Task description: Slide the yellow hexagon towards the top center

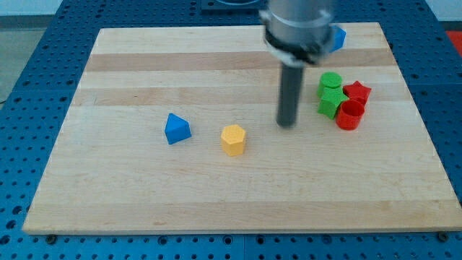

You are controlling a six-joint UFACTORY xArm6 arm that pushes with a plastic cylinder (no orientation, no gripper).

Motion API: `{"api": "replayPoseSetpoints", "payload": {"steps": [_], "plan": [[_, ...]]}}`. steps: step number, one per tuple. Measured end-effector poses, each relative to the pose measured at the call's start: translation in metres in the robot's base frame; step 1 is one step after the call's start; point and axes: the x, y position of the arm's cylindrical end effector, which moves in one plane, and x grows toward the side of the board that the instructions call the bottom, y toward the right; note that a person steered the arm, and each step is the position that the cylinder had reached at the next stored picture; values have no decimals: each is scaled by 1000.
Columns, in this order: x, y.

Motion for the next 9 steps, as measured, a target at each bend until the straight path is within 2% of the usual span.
{"api": "replayPoseSetpoints", "payload": {"steps": [1,2,3,5,6,7,9], "plan": [[25,-62],[16,-126],[2,-139],[-68,-147],[-56,-192],[-71,-224],[-125,-103]]}}
